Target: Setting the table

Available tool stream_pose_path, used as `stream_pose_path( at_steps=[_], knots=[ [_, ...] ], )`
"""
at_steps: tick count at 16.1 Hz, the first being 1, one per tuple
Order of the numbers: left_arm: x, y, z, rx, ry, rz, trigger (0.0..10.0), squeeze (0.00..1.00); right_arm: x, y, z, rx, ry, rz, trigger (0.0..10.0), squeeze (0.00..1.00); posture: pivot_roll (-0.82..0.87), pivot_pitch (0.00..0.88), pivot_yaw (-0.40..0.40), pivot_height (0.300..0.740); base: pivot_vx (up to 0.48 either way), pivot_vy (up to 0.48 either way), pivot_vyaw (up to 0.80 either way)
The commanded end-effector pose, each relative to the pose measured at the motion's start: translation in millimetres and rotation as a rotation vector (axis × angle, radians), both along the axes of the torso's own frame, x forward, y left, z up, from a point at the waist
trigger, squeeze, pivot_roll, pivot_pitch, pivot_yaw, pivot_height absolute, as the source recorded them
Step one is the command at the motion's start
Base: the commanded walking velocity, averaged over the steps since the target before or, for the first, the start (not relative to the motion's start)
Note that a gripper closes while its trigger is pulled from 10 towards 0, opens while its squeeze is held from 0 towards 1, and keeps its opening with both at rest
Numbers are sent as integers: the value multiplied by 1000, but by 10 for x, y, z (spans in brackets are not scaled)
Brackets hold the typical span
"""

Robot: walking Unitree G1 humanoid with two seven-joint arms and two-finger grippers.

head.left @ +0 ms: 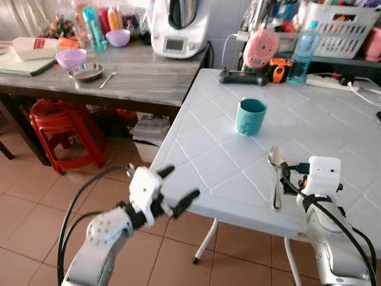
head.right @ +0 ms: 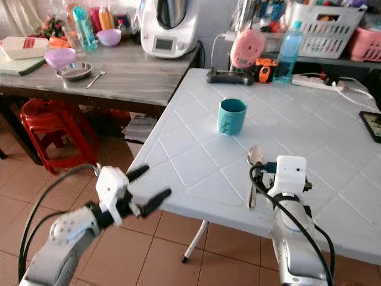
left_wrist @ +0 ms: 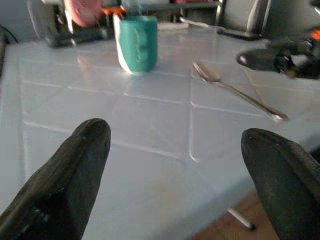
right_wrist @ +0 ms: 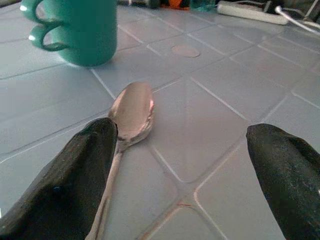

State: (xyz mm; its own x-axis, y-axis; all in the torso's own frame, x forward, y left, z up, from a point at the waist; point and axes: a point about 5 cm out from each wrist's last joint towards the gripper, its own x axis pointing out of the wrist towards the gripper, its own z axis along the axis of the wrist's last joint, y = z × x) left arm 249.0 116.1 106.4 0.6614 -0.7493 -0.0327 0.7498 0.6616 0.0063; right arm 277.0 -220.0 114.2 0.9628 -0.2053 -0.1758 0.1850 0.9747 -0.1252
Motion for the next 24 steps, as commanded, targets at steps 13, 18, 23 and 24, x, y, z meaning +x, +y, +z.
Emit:
stream_pose_path(
  at_steps=[13, 18, 23, 24],
  knots=[
    [-69, -57, 52, 38, 6, -96, 10000, 0, 243, 113, -153, 51, 106, 144, 10000, 0, -37, 48, 30, 740, 0, 0, 0],
    [-62, -55, 26, 41, 17, -106, 10000, 0, 251, 203, -253, 139, 118, 182, 10000, 0, -38, 52, 41, 740, 0, 0, 0],
    [-72, -61, 15, 42, 19, -114, 10000, 0, 245, 291, -346, 202, 166, 136, 118, 0, -38, 52, 38, 740, 0, 0, 0],
    [-78, -61, 11, 41, 23, -115, 10000, 0, 234, 291, -364, 213, 171, 125, 0, 0, -38, 52, 38, 740, 0, 0, 0]
  ],
)
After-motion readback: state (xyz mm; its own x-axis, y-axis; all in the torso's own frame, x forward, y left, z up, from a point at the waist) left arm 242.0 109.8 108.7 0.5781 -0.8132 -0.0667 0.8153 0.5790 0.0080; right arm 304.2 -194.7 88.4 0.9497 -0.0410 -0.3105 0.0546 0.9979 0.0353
